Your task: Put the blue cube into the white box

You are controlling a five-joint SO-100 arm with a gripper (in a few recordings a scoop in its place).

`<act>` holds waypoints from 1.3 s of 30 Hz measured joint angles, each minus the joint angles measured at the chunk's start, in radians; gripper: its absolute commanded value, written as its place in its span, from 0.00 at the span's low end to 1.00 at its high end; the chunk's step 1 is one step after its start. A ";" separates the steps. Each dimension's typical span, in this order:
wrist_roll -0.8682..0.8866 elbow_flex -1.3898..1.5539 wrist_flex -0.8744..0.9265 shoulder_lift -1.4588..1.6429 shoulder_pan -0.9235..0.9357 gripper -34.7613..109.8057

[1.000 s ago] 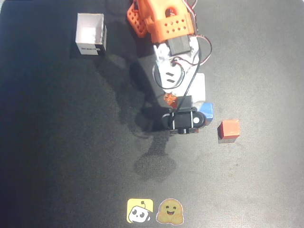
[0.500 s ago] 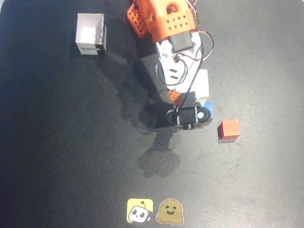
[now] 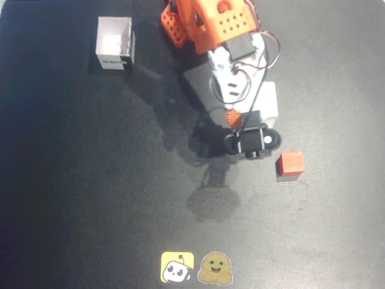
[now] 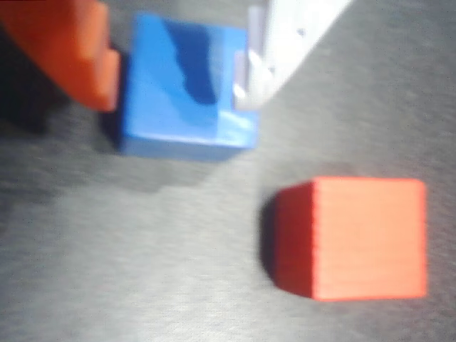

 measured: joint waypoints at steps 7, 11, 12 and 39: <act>0.037 -0.028 -0.029 -0.058 -0.029 0.37; 0.012 -0.028 -0.038 -0.060 -0.032 0.38; 0.011 -0.028 -0.040 -0.060 -0.032 0.38; 0.005 -0.021 -0.195 -0.201 -0.029 0.42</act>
